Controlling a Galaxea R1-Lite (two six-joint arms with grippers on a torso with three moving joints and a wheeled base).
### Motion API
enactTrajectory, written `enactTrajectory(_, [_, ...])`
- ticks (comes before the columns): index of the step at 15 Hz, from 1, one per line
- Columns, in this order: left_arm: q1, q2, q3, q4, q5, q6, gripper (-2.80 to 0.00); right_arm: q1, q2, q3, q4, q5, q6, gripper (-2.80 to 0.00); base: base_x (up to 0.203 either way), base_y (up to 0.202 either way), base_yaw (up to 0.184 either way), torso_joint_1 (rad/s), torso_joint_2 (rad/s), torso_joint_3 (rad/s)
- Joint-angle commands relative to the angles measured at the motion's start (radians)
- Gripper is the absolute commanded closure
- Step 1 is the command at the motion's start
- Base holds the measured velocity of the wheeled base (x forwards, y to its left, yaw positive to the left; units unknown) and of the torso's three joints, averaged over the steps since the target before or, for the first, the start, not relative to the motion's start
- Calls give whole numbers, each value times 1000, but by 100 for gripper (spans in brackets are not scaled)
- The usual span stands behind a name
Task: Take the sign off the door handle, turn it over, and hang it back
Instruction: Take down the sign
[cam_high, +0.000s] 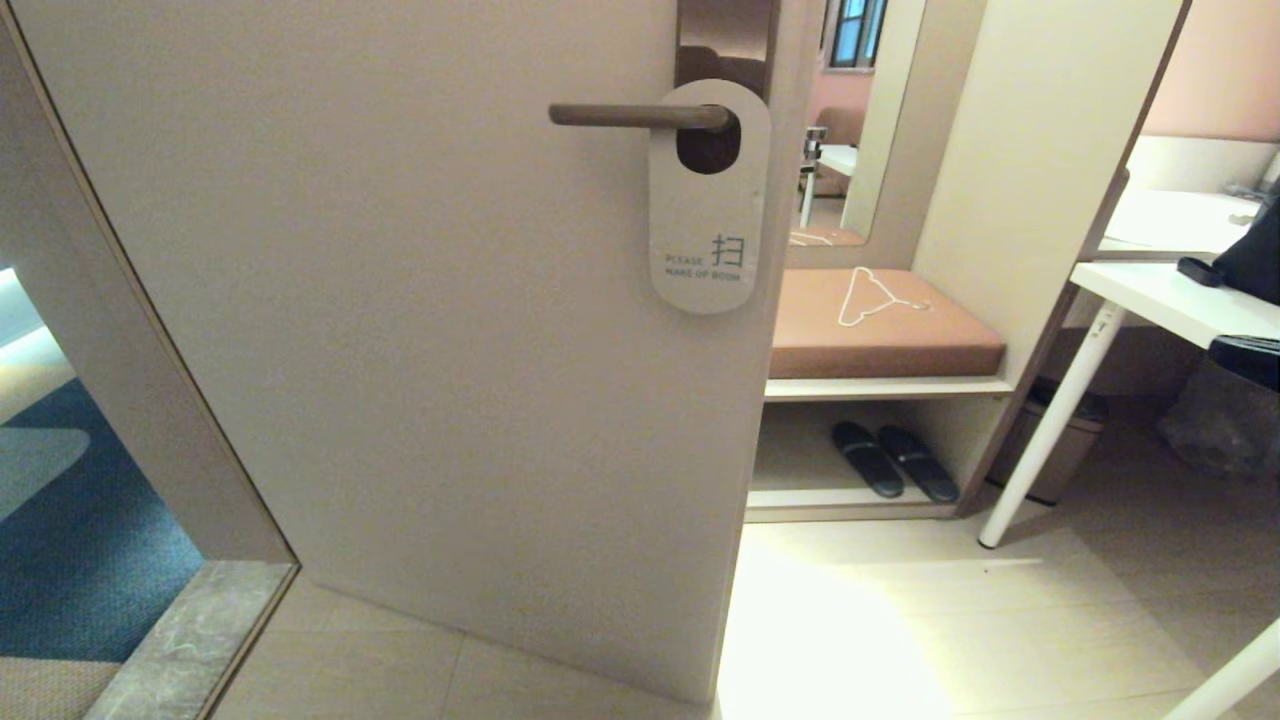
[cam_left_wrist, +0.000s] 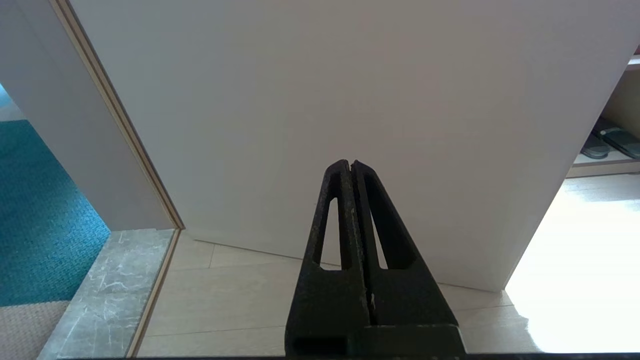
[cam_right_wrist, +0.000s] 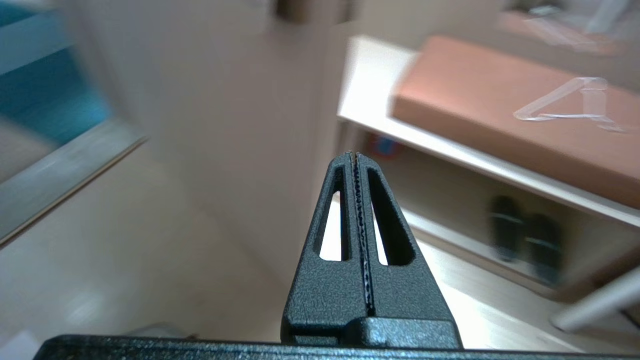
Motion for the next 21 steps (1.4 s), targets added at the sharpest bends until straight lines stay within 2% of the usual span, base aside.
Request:
enactTrajectory(1, [0, 1, 0, 1, 1, 1, 0, 0, 104, -31, -2, 91, -2, 0, 0, 0, 0, 0, 0, 0])
enactTrajectory(4, [0, 1, 0, 0, 0, 1, 0, -1, 171, -69, -3, 182, -24, 0, 0, 0, 0, 0, 0, 0])
enactTrajectory(8, [0, 1, 0, 0, 1, 1, 0, -3, 281, -156, -8, 216, -115, 0, 0, 0, 0, 0, 0, 0])
enactTrajectory(10, [0, 1, 0, 0, 0, 1, 0, -3, 330, -183, -60, 217, -144, 0, 0, 0, 0, 0, 0, 0])
enactTrajectory(11, [0, 1, 0, 0, 0, 1, 0, -3, 352, -187, -84, 216, -147, -280, 0, 0, 0, 0, 0, 0])
enactTrajectory(13, [0, 1, 0, 1, 0, 1, 0, -6, 384, -190, -118, 215, -149, -280, 0, 0, 0, 0, 0, 0])
enactTrajectory(18, [0, 1, 0, 0, 0, 1, 0, -5, 437, -191, -144, 214, -224, -280, 0, 0, 0, 0, 0, 0])
enactTrajectory(21, [0, 1, 0, 0, 0, 1, 0, -5, 467, -191, -156, 219, -230, -280, 0, 0, 0, 0, 0, 0])
